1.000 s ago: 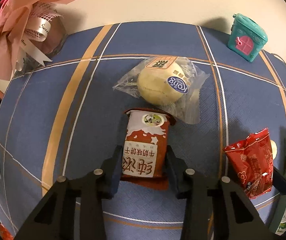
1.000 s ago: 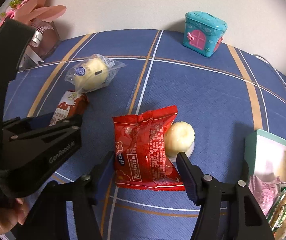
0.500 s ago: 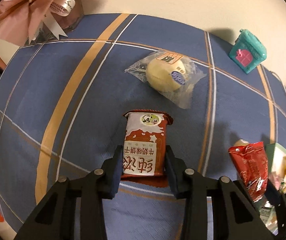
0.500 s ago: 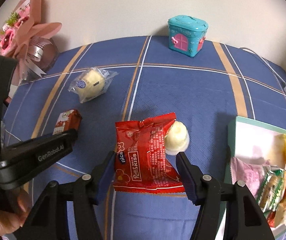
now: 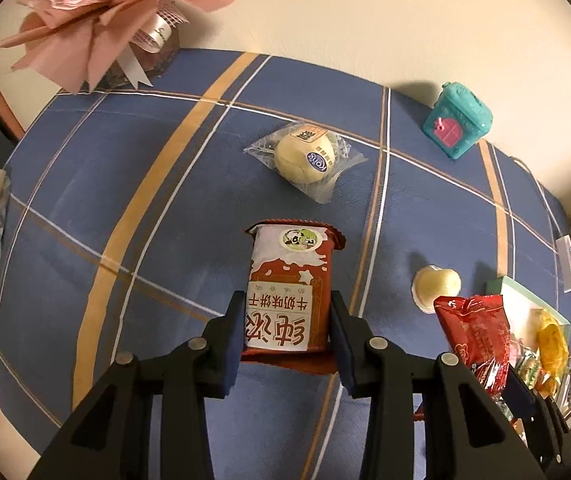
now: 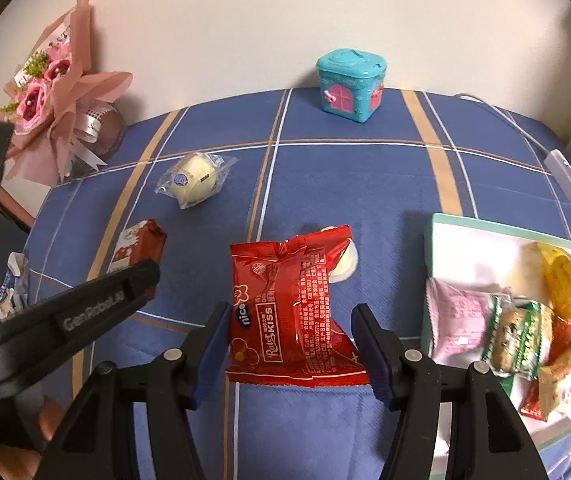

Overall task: Organize snacks
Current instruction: 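Carry red packet with right tool to tray while left tool carries biscuit box, then open right tool over tray while left tool releases biscuit box into tray, then move right tool to pudding cup while left tool approaches wrapped round bun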

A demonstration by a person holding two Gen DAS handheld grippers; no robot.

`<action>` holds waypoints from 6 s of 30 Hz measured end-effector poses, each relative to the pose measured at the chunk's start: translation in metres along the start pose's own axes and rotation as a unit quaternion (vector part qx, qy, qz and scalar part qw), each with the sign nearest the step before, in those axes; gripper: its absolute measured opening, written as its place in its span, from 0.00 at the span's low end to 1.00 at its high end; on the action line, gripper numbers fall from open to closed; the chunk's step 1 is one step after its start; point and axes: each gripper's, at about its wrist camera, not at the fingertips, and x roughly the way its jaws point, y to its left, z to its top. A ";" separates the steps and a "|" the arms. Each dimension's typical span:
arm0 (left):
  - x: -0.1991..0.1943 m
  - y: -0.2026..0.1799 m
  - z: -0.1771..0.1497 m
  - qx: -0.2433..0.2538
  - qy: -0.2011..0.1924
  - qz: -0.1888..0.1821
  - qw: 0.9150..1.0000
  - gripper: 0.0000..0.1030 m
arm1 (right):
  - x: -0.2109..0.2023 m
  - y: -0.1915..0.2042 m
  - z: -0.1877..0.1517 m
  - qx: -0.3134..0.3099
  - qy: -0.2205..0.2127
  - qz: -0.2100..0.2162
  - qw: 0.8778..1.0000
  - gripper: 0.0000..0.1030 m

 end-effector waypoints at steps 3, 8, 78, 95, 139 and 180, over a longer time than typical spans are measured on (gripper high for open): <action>-0.008 0.001 -0.006 -0.007 -0.006 -0.005 1.000 0.40 | -0.010 -0.003 -0.003 0.008 -0.003 0.001 1.000 0.62; -0.025 -0.002 -0.013 -0.008 -0.023 -0.002 1.000 0.40 | -0.025 -0.008 -0.009 0.017 -0.014 0.005 1.000 0.62; 0.022 -0.214 -0.129 0.222 0.098 -0.088 0.966 0.56 | -0.045 -0.232 -0.046 0.276 0.011 -0.121 0.953 0.64; -0.002 -0.167 -0.091 0.139 0.071 -0.099 0.983 0.63 | -0.065 -0.222 -0.039 0.263 -0.017 -0.113 0.958 0.69; 0.000 -0.076 -0.047 -0.006 0.025 -0.005 1.000 0.94 | -0.056 -0.140 -0.025 0.114 -0.036 -0.118 0.986 1.00; 0.034 0.025 0.021 -0.054 0.014 0.062 0.996 0.94 | 0.046 -0.030 0.022 0.033 0.014 0.005 0.999 0.82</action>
